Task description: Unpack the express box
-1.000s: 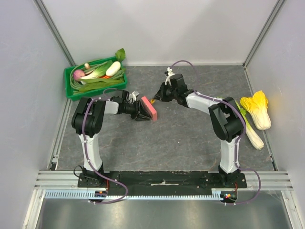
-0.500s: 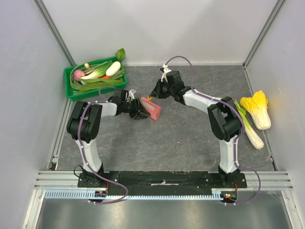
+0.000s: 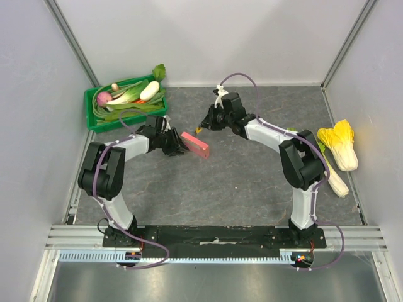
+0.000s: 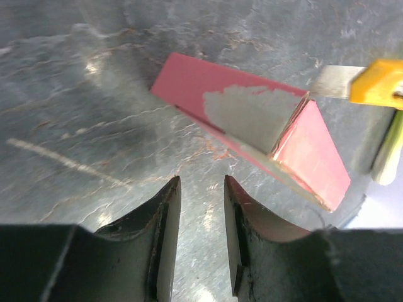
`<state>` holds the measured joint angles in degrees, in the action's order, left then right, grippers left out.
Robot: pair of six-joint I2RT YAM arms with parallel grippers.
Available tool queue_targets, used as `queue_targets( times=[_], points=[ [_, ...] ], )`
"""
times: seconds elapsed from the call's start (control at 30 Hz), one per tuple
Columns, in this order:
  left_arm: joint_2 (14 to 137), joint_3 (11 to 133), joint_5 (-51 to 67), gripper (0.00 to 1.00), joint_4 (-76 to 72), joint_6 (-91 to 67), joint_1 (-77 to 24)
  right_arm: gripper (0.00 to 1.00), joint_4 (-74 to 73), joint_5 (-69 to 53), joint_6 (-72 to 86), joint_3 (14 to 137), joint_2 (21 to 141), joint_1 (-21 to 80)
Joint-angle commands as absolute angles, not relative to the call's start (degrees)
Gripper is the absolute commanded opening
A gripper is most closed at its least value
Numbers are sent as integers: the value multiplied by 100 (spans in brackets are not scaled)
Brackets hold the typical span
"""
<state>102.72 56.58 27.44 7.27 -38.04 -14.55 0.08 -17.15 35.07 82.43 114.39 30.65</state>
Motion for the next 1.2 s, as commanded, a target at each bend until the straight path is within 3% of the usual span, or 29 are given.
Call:
queue_targets(
  times=[0.0, 0.17, 0.27, 0.5, 0.8, 1.0, 1.17],
  points=[
    [9634, 5537, 1575, 40, 1098, -3656, -1424, 0, 18, -1425, 3393, 8183, 10767, 3103],
    [9018, 5616, 548, 42, 1397, -3621, -1424, 0, -482, -1204, 2963, 8051, 10029, 3138],
    [8780, 5809, 421, 48, 1249, -3393, -1424, 0, -684, -1046, 2446, 7806, 9634, 3313],
    [9587, 7004, 1800, 55, 730, -2883, -1441, 0, -370, -843, 1468, 6734, 8667, 4217],
    [11107, 8479, 3242, 60, 790, -2453, -1600, 0, 589, -475, 1757, 5713, 8981, 4474],
    [11513, 8640, 3805, 60, 1178, -2030, -1670, 0, 1072, -176, 1986, 5599, 9184, 4465],
    [11488, 8420, 3569, 58, 1432, -2039, -1679, 0, 1151, 254, 2056, 5713, 9343, 4456]
  ],
)
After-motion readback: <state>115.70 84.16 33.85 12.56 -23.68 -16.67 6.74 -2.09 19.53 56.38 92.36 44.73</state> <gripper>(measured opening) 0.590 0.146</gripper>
